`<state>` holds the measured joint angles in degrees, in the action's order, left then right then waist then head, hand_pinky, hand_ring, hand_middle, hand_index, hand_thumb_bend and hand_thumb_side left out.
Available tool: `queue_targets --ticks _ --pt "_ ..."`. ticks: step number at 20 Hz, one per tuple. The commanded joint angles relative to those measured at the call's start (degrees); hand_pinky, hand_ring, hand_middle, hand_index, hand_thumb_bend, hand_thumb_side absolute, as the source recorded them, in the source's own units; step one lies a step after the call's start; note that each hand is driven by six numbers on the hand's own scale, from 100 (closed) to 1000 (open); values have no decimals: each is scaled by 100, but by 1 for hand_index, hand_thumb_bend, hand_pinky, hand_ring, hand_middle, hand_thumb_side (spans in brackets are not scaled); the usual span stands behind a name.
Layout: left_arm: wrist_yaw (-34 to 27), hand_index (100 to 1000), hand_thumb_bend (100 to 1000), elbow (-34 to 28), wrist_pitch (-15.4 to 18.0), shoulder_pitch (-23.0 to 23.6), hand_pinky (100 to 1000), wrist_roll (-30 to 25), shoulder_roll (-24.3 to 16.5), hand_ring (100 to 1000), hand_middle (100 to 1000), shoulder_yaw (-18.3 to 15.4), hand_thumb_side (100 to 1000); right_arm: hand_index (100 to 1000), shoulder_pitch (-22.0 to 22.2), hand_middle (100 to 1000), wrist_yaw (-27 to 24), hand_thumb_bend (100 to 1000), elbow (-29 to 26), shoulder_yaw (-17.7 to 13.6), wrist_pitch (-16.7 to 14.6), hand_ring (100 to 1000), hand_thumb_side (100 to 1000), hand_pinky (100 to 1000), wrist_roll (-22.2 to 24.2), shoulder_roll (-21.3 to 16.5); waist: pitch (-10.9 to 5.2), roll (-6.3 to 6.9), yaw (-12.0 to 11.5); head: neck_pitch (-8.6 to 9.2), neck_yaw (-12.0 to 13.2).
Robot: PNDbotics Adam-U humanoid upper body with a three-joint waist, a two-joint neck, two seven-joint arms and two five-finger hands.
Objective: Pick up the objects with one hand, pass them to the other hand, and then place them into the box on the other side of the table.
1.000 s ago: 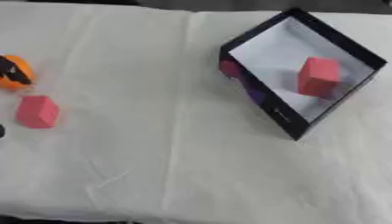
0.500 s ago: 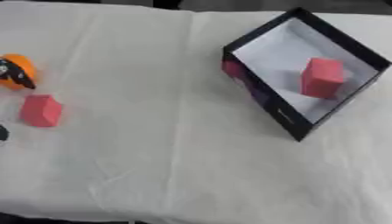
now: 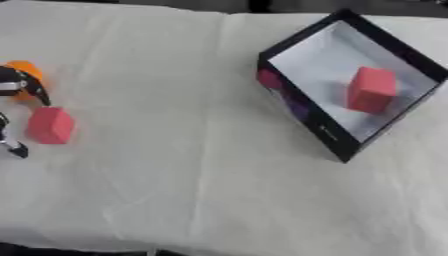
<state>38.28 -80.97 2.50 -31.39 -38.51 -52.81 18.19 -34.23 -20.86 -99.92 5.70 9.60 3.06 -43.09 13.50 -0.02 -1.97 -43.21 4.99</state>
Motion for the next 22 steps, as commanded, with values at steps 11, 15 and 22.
queue_targets --ticks 11,15,22 --pt "-339 626 430 211 -26 -114 843 275 -25 789 685 -23 135 1000 -95 1000 140 100 51 -28 25 937 501 943 69 -53 -183 62 -2 3 33" --pt "-461 603 412 78 -136 -101 832 271 -85 777 671 -72 107 1000 -113 1000 147 100 57 -21 19 938 497 943 87 -56 -193 62 -14 9 35" --pt "-664 597 400 -414 -432 -135 825 386 -170 768 662 -325 100 1000 -160 1000 98 100 31 -22 -5 938 495 943 97 -83 -222 40 -41 34 -14"
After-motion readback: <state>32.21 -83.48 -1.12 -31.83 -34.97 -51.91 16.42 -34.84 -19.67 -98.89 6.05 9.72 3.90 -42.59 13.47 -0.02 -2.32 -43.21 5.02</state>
